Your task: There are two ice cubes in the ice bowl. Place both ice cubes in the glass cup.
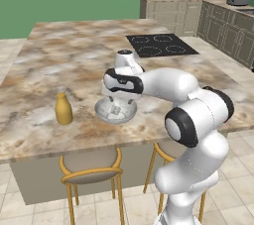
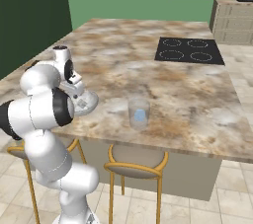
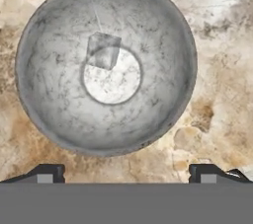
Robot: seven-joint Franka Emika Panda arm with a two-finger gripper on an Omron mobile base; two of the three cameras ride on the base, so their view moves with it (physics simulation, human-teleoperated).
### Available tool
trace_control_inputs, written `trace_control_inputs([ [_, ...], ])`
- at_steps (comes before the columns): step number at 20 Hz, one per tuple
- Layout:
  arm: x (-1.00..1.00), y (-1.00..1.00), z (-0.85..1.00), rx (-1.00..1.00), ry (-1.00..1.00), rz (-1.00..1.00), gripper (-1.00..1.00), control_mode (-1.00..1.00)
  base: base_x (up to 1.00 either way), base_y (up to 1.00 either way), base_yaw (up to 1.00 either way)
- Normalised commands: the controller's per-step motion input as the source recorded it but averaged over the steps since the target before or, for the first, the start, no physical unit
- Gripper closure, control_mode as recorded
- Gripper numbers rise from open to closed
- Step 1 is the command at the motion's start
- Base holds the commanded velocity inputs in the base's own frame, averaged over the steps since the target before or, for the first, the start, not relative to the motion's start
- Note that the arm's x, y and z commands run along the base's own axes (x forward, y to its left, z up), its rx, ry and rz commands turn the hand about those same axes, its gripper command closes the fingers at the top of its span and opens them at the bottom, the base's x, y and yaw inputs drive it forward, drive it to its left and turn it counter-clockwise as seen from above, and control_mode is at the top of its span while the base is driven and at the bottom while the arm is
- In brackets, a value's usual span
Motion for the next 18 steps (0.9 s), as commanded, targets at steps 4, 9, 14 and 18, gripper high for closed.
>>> trace_control_inputs([
  [4, 0.17, 0.00, -0.42, 0.00, 0.00, 0.00, -1.00, -1.00, 0.00, 0.00, 0.00],
  [9, 0.22, 0.00, -0.32, 0.00, 0.00, 0.00, -1.00, -1.00, 0.00, 0.00, 0.00],
  [14, 0.24, 0.01, -0.10, 0.00, 0.00, 0.00, -1.00, -1.00, 0.00, 0.00, 0.00],
  [18, 0.24, 0.00, -0.13, 0.00, 0.00, 0.00, -1.00, -1.00, 0.00, 0.00, 0.00],
])
